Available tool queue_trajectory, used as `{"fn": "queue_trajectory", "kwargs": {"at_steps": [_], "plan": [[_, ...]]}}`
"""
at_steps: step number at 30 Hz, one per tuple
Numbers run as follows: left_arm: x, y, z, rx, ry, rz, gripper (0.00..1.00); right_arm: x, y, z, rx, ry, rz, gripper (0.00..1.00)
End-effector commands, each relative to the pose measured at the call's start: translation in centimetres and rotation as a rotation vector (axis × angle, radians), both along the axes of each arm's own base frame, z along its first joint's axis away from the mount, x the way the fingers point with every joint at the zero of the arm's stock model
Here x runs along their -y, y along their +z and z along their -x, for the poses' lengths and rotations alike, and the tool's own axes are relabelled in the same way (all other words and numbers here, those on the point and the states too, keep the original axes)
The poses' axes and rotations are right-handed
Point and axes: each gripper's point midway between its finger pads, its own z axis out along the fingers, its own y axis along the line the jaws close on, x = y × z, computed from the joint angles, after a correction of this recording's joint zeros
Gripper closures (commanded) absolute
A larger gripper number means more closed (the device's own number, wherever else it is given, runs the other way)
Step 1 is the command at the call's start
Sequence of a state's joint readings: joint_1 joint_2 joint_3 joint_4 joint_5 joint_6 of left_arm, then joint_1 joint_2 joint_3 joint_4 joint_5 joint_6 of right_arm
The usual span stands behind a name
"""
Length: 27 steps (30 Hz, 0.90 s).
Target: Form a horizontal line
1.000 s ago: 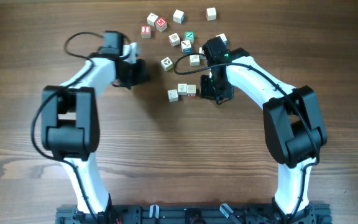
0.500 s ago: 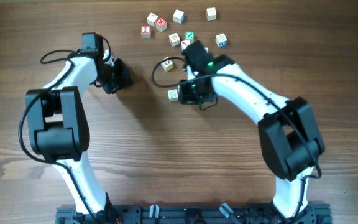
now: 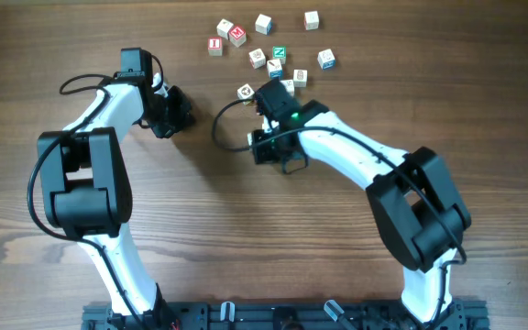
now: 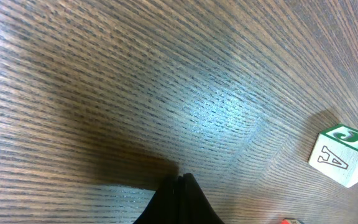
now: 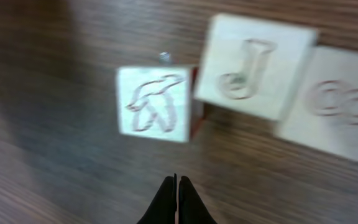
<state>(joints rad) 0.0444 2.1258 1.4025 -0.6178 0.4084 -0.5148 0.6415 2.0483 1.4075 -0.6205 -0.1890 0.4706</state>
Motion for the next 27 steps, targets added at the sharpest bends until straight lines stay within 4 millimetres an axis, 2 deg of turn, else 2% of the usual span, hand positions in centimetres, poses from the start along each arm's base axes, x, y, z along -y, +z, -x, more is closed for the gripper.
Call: {"fn": "queue_trajectory", "kwargs": {"at_steps": [1, 20, 27], "plan": [[-3.0, -4.8, 2.8, -0.138, 0.058, -0.14, 0.96, 0.4, -1.7, 0.0, 0.0, -0.007, 0.042, 0.95], [-3.0, -4.8, 2.7, -0.13, 0.058, -0.141, 0.96, -0.8, -1.4, -1.8, 0.075, -0.008, -0.003, 0.95], [-3.0, -4.8, 2.7, -0.13, 0.058, -0.141, 0.96, -0.6, -1.3, -2.4, 0.106, -0.021, 0.012, 0.95]]}}
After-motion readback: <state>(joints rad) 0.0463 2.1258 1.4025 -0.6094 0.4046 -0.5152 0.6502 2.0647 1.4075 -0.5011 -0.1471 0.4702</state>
